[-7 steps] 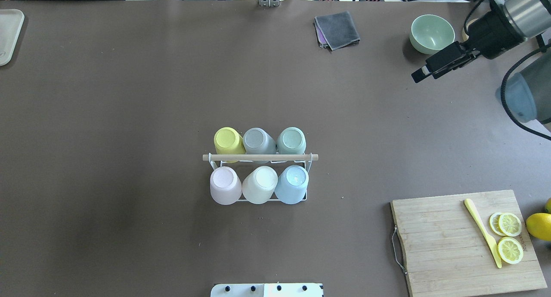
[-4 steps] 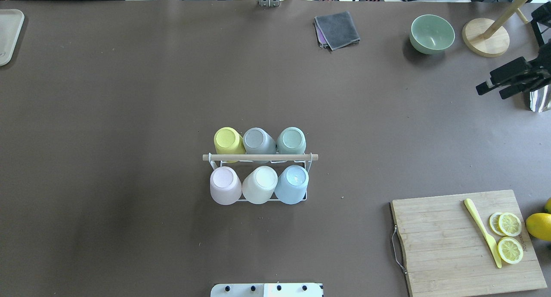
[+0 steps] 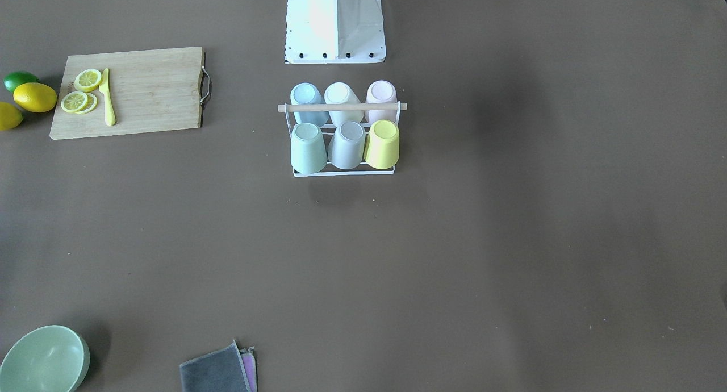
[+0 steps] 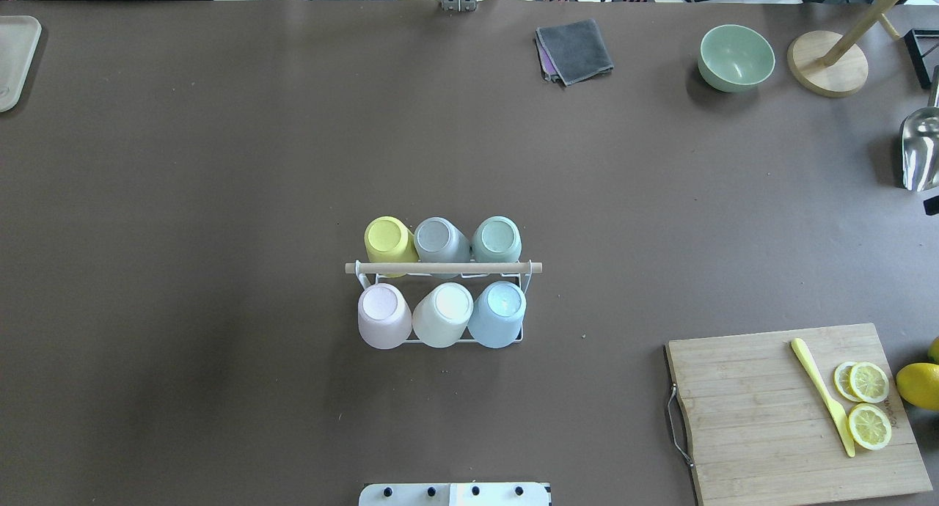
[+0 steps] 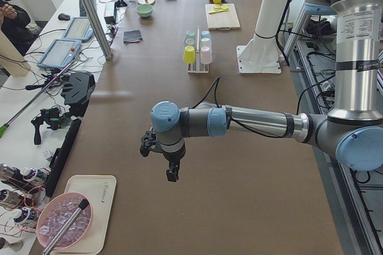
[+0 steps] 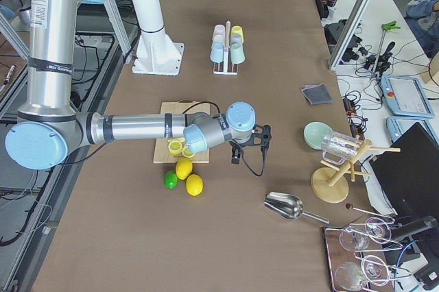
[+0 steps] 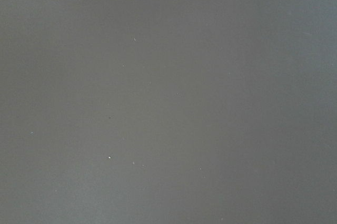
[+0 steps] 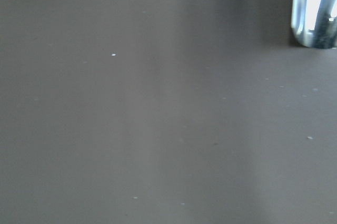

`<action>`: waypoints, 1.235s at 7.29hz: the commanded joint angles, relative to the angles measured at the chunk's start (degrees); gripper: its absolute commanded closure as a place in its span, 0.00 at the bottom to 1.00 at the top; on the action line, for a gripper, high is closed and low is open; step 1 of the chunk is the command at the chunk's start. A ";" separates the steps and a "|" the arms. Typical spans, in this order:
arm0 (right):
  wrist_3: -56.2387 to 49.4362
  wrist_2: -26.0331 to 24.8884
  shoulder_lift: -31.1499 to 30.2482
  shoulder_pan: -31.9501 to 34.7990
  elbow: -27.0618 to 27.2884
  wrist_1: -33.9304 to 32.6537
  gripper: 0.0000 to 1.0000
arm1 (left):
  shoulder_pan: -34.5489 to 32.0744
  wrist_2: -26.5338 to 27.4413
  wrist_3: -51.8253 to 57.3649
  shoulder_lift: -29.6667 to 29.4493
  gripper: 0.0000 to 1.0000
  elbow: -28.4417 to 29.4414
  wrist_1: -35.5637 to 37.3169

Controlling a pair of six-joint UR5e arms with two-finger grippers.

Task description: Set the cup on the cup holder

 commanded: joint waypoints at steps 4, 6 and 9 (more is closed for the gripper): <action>-24.55 -14.63 -1.08 7.98 -1.51 -18.68 0.00 | 0.12 -0.32 -0.07 -0.76 0.02 5.47 -6.83; -24.64 -14.84 -1.17 8.59 -1.07 -18.60 0.00 | 0.12 -0.32 -0.07 -0.68 0.02 5.48 -6.93; -24.64 -16.06 -1.52 8.86 -1.60 -18.25 0.00 | 0.12 -0.41 0.02 -0.68 0.02 5.39 -6.93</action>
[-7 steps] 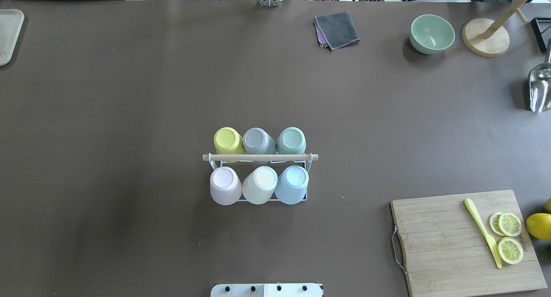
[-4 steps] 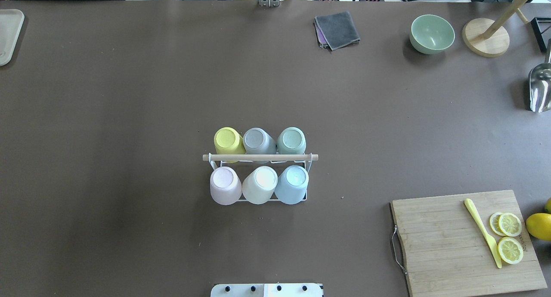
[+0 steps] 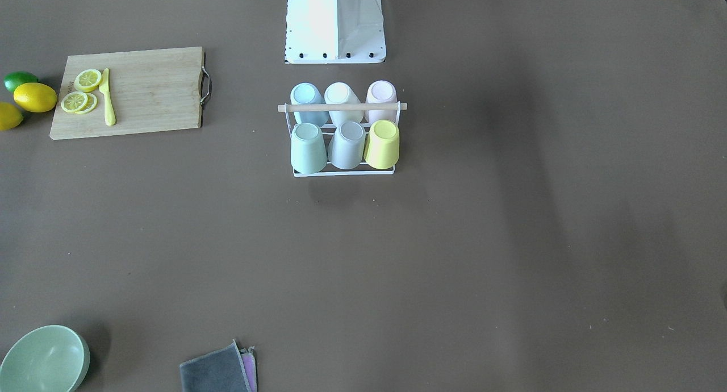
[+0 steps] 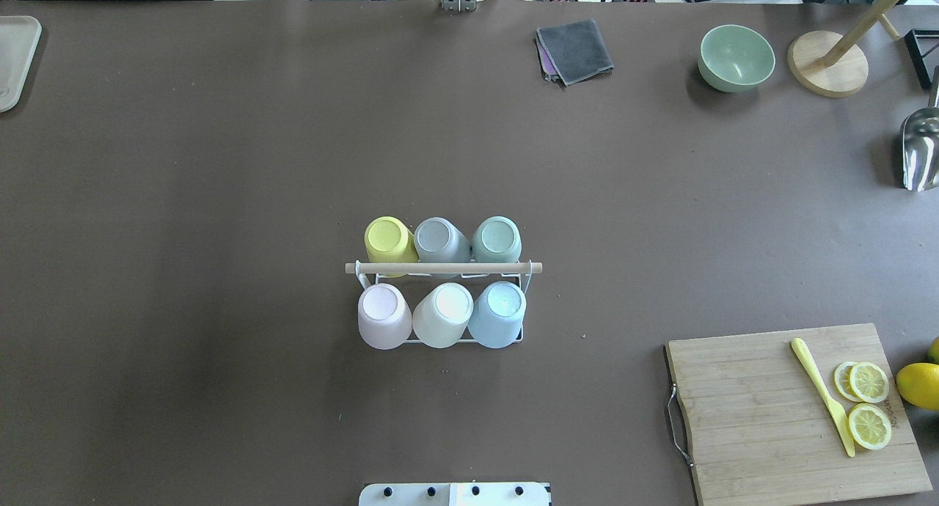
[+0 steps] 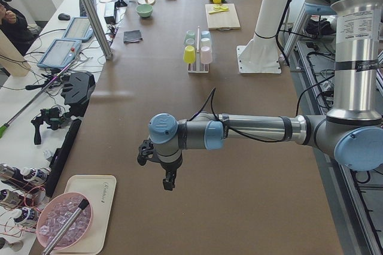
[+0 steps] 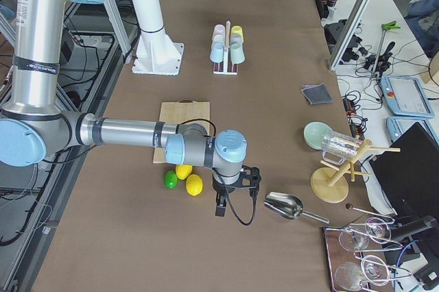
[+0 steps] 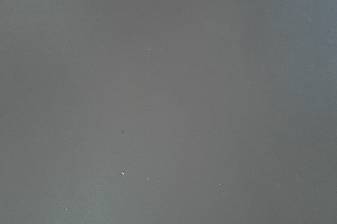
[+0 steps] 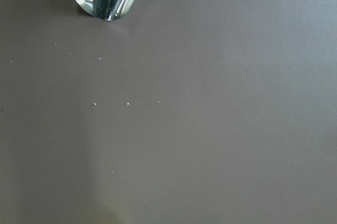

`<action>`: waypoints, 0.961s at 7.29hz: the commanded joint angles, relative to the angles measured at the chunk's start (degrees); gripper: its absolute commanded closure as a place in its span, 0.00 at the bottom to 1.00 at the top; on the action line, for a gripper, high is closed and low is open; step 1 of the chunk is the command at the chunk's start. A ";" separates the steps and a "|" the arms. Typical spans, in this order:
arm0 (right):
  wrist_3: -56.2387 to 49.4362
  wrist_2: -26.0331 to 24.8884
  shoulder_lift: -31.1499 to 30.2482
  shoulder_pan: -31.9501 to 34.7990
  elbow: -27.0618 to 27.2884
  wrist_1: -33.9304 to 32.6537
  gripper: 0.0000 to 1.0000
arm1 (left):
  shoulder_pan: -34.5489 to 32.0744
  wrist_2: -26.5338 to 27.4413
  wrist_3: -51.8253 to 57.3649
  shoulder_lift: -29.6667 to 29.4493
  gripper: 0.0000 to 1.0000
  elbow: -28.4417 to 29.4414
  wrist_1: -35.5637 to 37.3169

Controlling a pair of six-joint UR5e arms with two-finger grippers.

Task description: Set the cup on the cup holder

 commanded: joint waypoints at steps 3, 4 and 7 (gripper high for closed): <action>0.06 0.67 0.26 0.50 0.08 -0.17 0.00 | 0.00 -0.03 0.03 0.00 0.02 -0.28 -0.02; 0.06 0.76 0.26 0.59 -0.01 -0.17 0.00 | 0.00 -0.03 0.12 0.09 0.02 -0.28 0.07; 0.06 0.93 0.00 1.12 -0.18 -0.26 0.00 | 0.00 -0.03 0.12 0.00 0.02 -0.36 0.07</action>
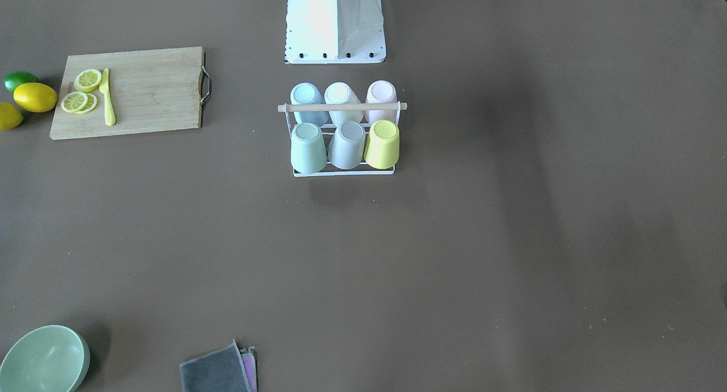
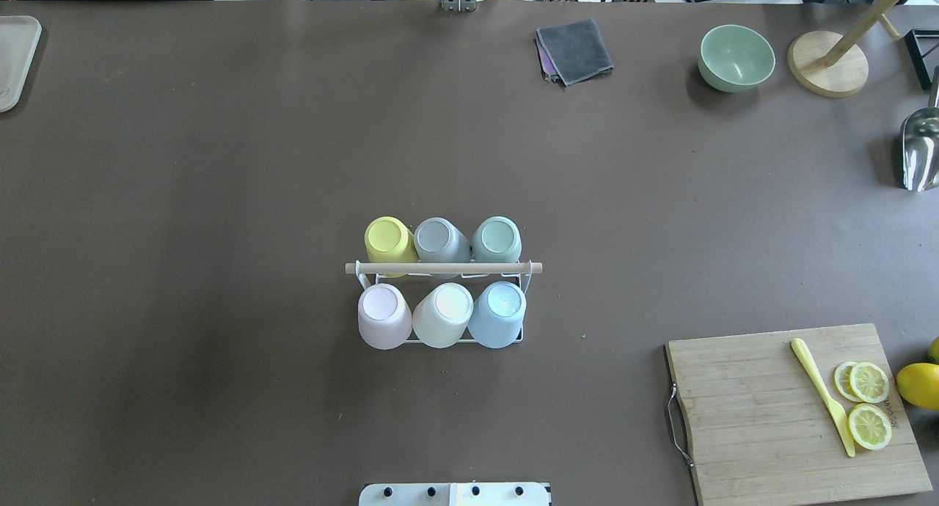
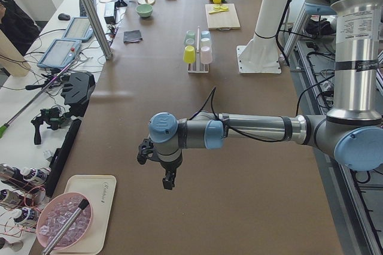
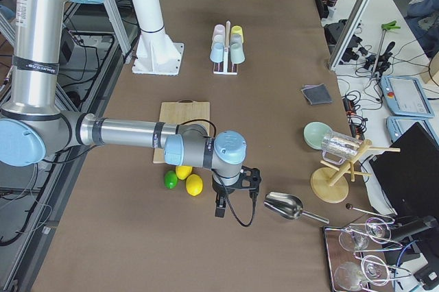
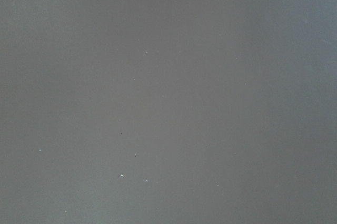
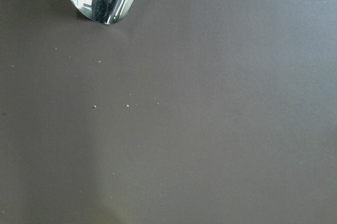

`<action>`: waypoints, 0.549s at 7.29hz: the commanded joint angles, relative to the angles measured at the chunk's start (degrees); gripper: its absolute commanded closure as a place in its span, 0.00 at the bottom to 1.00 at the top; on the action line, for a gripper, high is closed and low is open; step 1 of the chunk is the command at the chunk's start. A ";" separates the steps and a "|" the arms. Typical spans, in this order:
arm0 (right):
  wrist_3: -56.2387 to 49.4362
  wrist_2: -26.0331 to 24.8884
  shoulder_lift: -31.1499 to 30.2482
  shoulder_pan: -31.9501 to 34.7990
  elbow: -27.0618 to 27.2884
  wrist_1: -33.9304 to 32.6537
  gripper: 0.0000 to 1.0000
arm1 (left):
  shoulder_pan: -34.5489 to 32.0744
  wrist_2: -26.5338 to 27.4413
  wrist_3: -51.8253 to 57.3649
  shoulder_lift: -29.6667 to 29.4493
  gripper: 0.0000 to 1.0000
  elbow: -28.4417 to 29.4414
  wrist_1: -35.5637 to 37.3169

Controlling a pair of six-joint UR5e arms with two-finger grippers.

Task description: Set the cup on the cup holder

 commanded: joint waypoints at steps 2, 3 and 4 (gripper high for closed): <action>0.00 0.11 -0.18 1.08 -0.10 -0.07 0.00 | 0.00 0.00 -0.08 -0.10 0.02 -0.28 0.00; 0.00 0.11 -0.18 1.51 0.08 -0.07 0.00 | 0.00 0.00 -0.08 -0.10 0.02 -0.19 0.00; -0.09 0.28 -0.18 1.87 0.17 -0.07 0.00 | 0.00 0.00 -0.08 -0.10 0.02 -0.11 0.00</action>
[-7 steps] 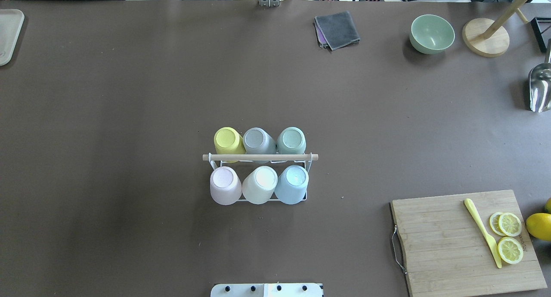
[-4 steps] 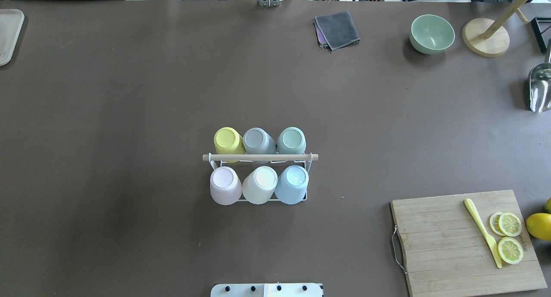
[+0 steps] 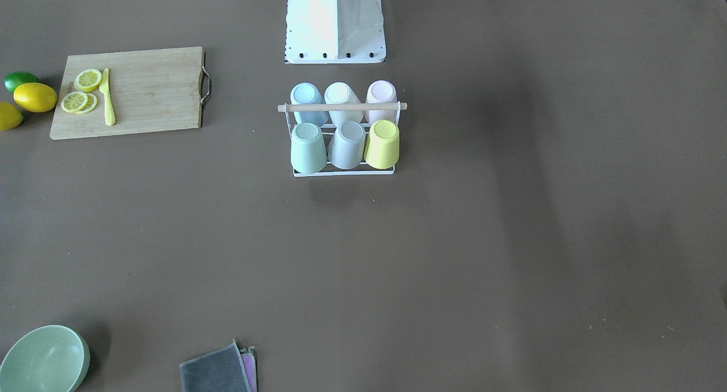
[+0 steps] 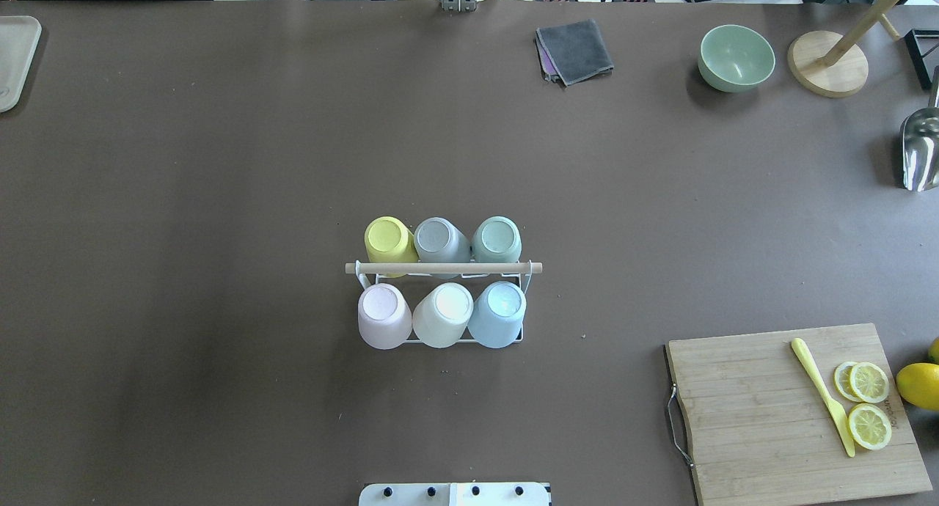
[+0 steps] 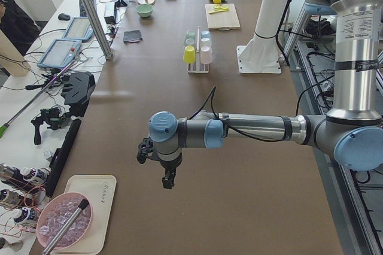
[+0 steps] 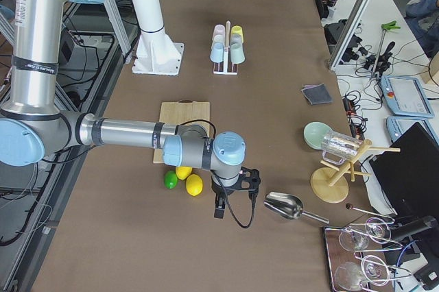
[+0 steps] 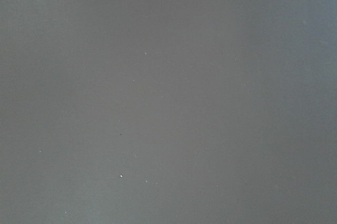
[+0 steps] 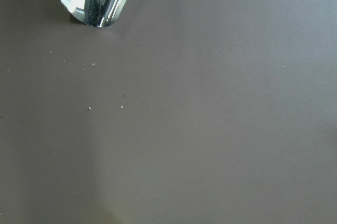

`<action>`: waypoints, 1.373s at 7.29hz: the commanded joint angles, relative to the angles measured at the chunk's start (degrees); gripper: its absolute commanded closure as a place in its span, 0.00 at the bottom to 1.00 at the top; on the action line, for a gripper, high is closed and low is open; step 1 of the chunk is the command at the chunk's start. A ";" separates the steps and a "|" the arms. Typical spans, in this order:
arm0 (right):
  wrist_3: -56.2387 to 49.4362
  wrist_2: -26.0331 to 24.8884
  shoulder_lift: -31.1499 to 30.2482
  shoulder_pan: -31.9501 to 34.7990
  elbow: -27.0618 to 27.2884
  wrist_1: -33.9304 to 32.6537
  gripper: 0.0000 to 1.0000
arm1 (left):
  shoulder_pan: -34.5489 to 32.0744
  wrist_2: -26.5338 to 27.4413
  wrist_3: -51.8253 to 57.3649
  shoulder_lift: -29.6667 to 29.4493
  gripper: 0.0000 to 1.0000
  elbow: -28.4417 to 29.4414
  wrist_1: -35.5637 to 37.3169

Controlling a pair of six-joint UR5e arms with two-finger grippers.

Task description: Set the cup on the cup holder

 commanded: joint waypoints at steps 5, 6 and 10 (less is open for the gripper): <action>-0.07 0.92 -0.11 0.56 0.12 -0.09 0.00 | 0.00 0.00 0.08 -0.02 0.02 0.07 0.00; -0.07 1.27 -0.28 0.56 -0.06 -0.09 0.00 | 0.00 0.00 0.08 -0.02 0.02 0.07 -0.09; -0.07 1.36 -0.46 0.65 0.21 0.00 0.00 | 0.00 0.08 0.25 0.07 0.02 0.07 -0.09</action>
